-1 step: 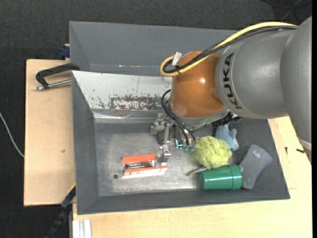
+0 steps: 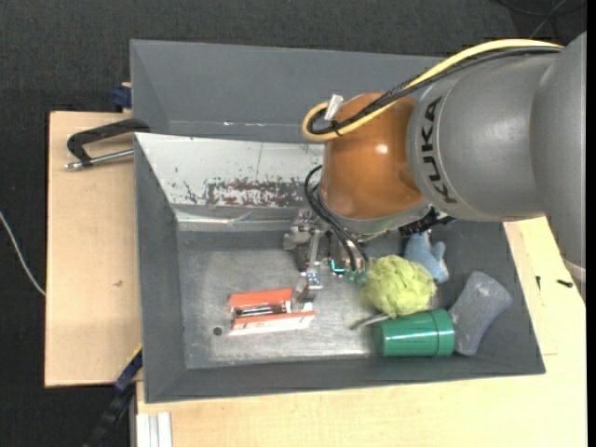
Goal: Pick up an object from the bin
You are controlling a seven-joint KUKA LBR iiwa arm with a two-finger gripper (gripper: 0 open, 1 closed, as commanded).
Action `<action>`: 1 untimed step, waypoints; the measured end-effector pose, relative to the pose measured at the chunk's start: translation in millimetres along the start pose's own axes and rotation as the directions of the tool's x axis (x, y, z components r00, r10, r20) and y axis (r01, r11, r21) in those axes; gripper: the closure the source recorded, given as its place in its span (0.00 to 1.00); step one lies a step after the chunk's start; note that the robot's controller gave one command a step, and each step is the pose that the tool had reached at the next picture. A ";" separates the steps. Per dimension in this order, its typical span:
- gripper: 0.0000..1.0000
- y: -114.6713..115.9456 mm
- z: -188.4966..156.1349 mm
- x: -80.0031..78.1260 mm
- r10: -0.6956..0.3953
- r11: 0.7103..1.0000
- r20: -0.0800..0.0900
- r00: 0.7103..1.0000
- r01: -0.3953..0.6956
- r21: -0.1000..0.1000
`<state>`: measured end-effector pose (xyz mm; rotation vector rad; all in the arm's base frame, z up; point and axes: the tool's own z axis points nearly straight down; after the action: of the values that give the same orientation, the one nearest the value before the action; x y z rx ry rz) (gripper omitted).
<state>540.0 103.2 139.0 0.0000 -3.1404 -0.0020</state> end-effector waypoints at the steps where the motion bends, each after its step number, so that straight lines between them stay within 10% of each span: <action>1: 1.00 2.6 63.4 16.8 -0.303 0.953 0.003 0.953 0.303 -0.003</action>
Offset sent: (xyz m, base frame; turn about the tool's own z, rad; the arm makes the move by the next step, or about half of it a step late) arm 0.0000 0.0000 0.0000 0.0000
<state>523.2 105.9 75.6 0.4811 -3.1058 -0.0080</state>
